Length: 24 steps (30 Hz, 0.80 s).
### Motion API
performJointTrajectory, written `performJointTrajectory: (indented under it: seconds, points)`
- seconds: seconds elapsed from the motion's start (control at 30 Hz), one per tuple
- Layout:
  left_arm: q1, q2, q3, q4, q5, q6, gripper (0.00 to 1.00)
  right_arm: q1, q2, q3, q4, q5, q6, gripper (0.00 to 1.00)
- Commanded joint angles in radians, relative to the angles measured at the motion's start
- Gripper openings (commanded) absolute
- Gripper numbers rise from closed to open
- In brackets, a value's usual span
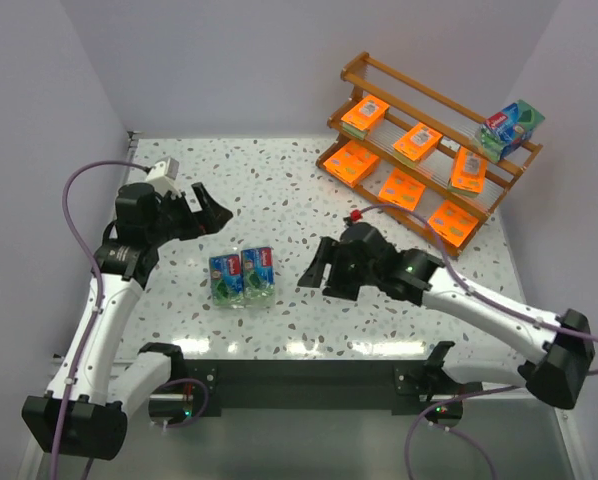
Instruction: Place and organize the cleaning sponges onto the shelf
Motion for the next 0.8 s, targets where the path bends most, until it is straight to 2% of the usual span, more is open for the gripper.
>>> performJointTrajectory:
  seconds: [0.0, 0.23, 0.53, 0.63, 0.73, 0.77]
  points:
    - [0.021, -0.031, -0.013, -0.051, -0.075, -0.013, 1.00, 0.092, 0.136, 0.020, 0.261, 0.128, 0.059, 0.72]
    - [0.028, -0.067, -0.047, -0.075, -0.097, -0.005, 1.00, 0.122, 0.438, 0.067, 0.486, 0.108, 0.103, 0.72]
    - [0.028, -0.090, -0.064, -0.120, -0.135, 0.023, 1.00, 0.135, 0.621, 0.118, 0.603, 0.123, 0.171, 0.69]
    - [0.028, -0.093, -0.075, -0.122, -0.135, 0.030, 1.00, 0.135, 0.670, 0.097, 0.602, 0.116, 0.234, 0.61]
    - [0.028, -0.094, -0.092, -0.114, -0.132, 0.032, 1.00, 0.135, 0.697, 0.035, 0.609, 0.114, 0.297, 0.46]
    - [0.028, -0.094, -0.095, -0.114, -0.128, 0.032, 1.00, 0.132, 0.694, 0.015, 0.661, 0.120, 0.310, 0.35]
